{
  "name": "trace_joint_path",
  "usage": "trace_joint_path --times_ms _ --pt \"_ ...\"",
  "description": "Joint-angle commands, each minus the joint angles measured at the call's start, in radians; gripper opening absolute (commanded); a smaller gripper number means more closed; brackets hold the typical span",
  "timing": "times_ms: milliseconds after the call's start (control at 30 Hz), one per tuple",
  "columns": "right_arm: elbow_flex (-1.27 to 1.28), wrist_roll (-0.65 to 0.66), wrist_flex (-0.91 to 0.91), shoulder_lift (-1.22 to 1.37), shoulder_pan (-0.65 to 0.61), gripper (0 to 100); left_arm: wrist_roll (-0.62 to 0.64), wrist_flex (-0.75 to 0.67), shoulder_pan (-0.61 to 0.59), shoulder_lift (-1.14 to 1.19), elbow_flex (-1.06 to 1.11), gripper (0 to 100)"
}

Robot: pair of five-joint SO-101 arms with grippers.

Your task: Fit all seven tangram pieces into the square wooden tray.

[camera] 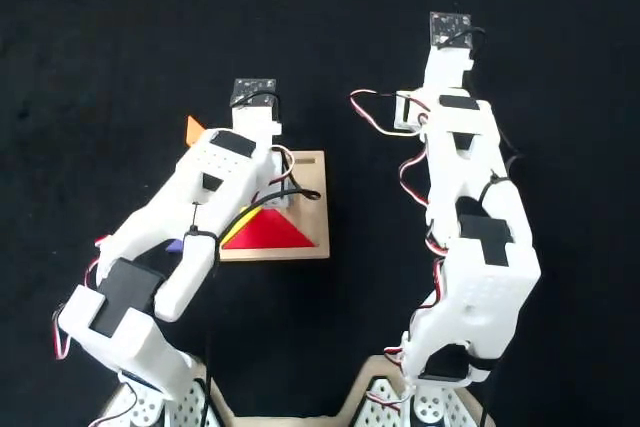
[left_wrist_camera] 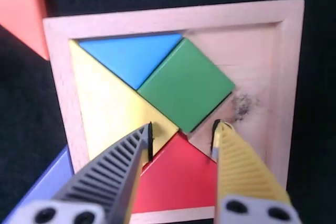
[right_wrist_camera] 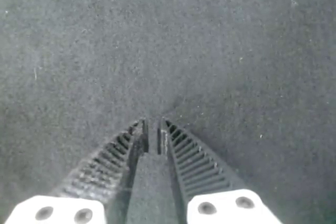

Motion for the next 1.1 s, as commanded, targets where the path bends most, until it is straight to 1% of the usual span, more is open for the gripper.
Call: trace_joint_path --times_ms 0,100,200,267,333,433,533,600,667,733,833,900,967,1067 --pt "-0.07 0.008 0.075 -0.074 -0.018 4.6 -0.005 -0.009 -0.005 -0.075 -0.002 20" --pt "-0.07 0.008 0.18 -0.16 -0.02 4.6 -0.005 0.021 -0.019 -0.183 0.013 20" --pt "-0.053 0.012 0.276 -0.245 -0.037 4.4 -0.005 0.032 -0.074 -0.318 0.068 20" --pt "-0.028 0.08 0.341 -0.3 -0.066 2.0 -0.005 0.032 -0.127 -0.417 0.113 20" --pt "0.01 0.164 0.402 -0.351 -0.126 1.4 -0.005 0.032 -0.186 -0.523 0.154 20" --pt "0.102 0.252 0.465 -0.398 -0.242 1.1 -0.003 0.031 -0.289 -0.667 0.217 20" --pt "0.205 0.292 0.479 -0.404 -0.336 1.1 -0.003 0.031 -0.414 -0.781 0.315 20" --pt "0.251 0.295 0.48 -0.409 -0.371 1.1 -0.005 0.015 -0.499 -0.825 0.395 20" --pt "0.274 0.296 0.485 -0.415 -0.388 1.1 -0.005 -0.061 -0.585 -0.853 0.496 20" --pt "0.272 0.296 0.506 -0.406 -0.396 1.1 -0.002 -0.18 -0.661 -0.864 0.601 20" --pt "0.272 0.298 0.512 -0.406 -0.416 1.1 0.002 -0.35 -0.734 -0.864 0.719 20" --pt "0.272 0.298 0.512 -0.406 -0.453 1.1 0.003 -0.43 -0.769 -0.864 0.765 20" --pt "0.274 0.298 0.514 -0.406 -0.499 1.1 0.003 -0.479 -0.797 -0.864 0.788 16" --pt "0.274 0.298 0.514 -0.404 -0.551 1.1 -0.005 -0.519 -0.823 -0.864 0.799 5"
